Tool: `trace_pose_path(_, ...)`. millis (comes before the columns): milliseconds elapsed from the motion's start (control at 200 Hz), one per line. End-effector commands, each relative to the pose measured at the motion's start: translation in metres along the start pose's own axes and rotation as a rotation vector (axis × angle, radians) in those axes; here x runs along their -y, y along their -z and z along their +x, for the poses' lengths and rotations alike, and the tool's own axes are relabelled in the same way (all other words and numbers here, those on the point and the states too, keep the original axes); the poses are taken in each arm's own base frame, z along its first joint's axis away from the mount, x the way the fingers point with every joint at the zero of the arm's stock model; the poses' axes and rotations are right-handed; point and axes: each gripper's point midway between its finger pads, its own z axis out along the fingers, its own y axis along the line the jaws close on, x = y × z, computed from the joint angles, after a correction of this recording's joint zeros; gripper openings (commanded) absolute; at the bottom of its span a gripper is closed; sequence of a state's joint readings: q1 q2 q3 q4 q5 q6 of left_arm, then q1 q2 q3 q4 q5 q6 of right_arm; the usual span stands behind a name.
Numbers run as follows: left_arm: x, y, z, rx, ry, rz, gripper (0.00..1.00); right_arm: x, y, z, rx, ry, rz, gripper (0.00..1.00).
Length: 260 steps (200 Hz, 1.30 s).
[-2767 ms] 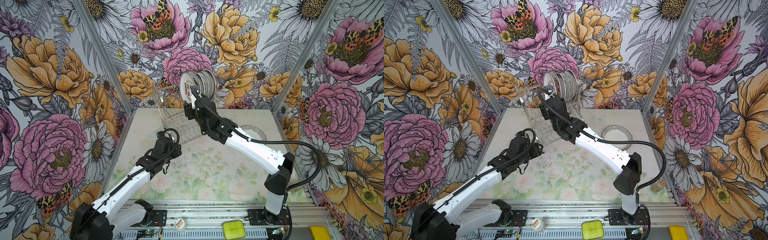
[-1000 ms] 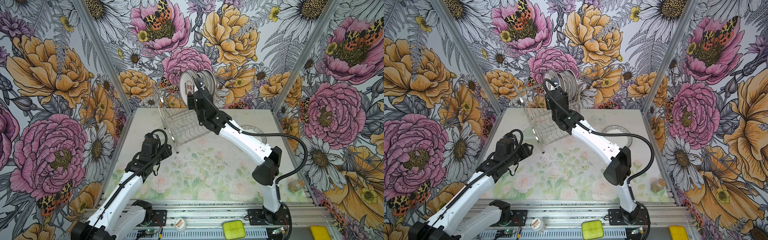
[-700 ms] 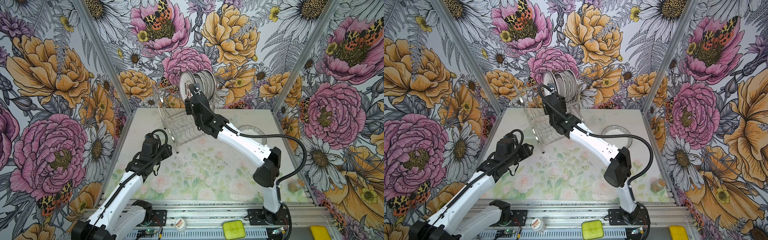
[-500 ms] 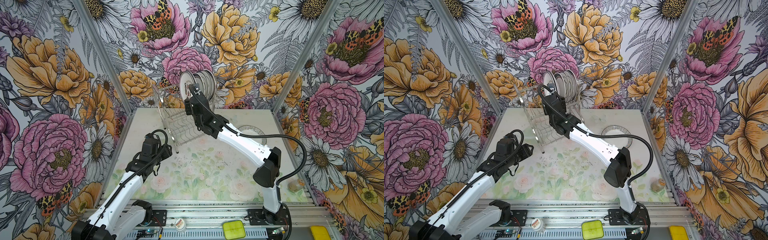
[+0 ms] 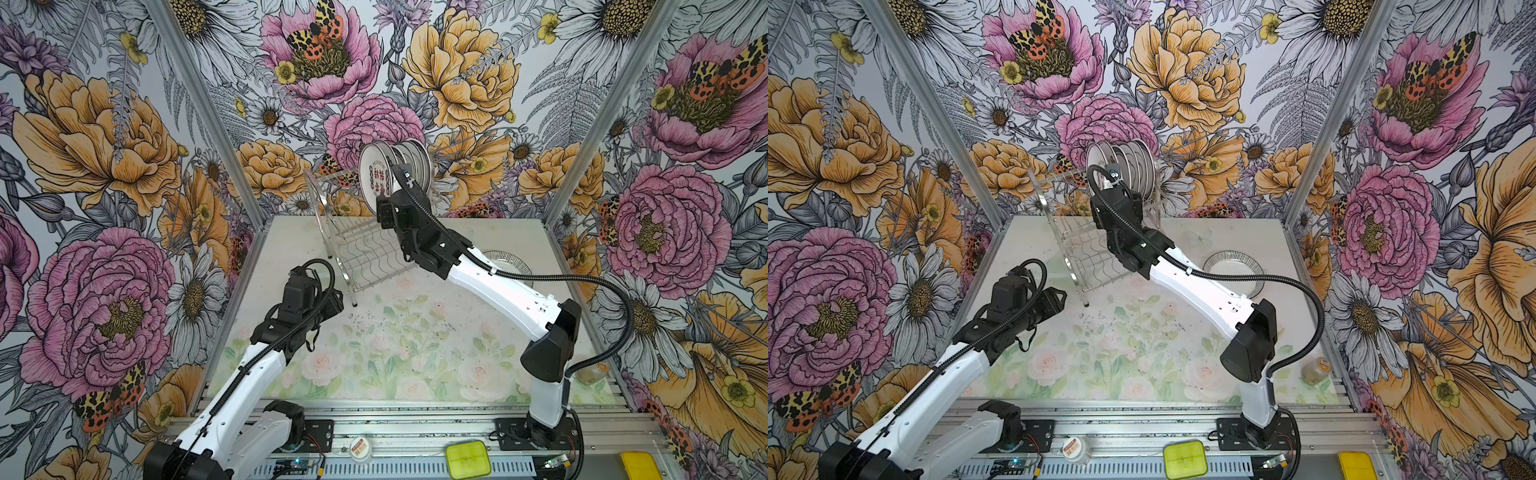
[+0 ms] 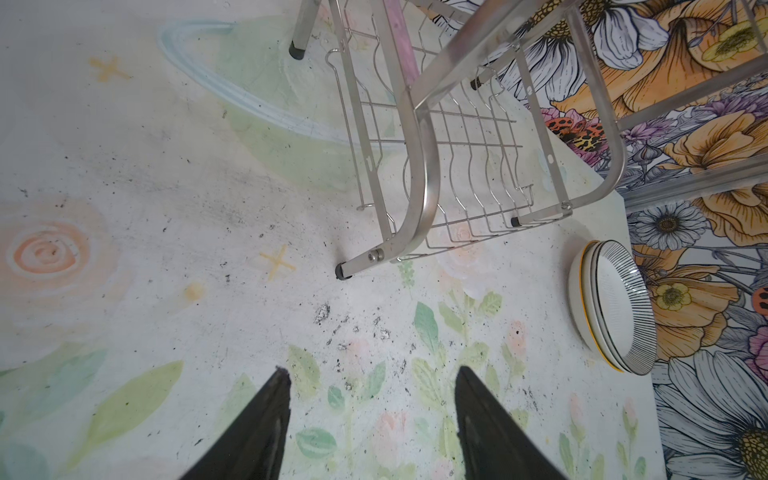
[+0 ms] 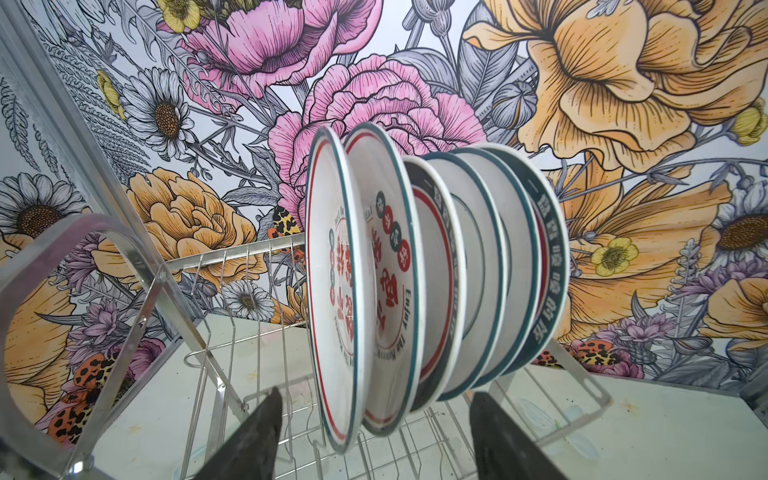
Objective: Unload the plates from the dish rack
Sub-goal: 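Close the right gripper on the rim of the front white plate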
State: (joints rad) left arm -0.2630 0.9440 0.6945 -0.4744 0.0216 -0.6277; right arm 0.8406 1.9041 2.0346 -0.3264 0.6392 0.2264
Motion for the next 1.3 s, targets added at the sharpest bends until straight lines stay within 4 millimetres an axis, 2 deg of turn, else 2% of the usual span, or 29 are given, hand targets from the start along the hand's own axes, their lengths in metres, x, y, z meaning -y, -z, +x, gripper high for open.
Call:
trace_pose_path(0,0.001,0.0,0.0,0.006,-0.008,0.023,0.64,-0.002,0.022,-0.021,0.029,-0.074,-0.066,0.73)
trace_pose_path(150,0.002,0.001,-0.001,0.009,-0.006,0.03,0.64,-0.014,0.028,-0.023,0.018,-0.11,-0.144,0.73)
trace_pose_path(360,0.001,0.002,-0.003,0.016,-0.004,0.036,0.64,-0.027,0.02,-0.018,-0.009,-0.162,-0.224,0.73)
trace_pose_path(665,-0.003,0.005,-0.008,0.023,0.008,0.044,0.64,-0.021,-0.004,-0.012,-0.021,-0.193,-0.209,0.73)
trace_pose_path(841,-0.006,0.005,-0.009,0.022,0.016,0.042,0.64,-0.028,-0.011,-0.01,-0.02,-0.189,-0.216,0.73)
trace_pose_path(861,-0.006,0.005,-0.009,0.021,0.015,0.042,0.64,-0.015,-0.02,-0.011,-0.017,-0.193,-0.193,0.73)
trace_pose_path(951,-0.007,0.005,-0.01,0.023,0.017,0.042,0.64,-0.013,-0.028,-0.007,-0.029,-0.209,-0.199,0.73)
trace_pose_path(1181,-0.01,0.004,-0.012,0.022,0.021,0.039,0.64,-0.013,-0.046,0.004,-0.043,-0.203,-0.194,0.69)
trace_pose_path(1296,-0.009,0.004,-0.013,0.021,0.017,0.043,0.64,-0.015,-0.053,0.007,-0.04,-0.176,-0.184,0.61)
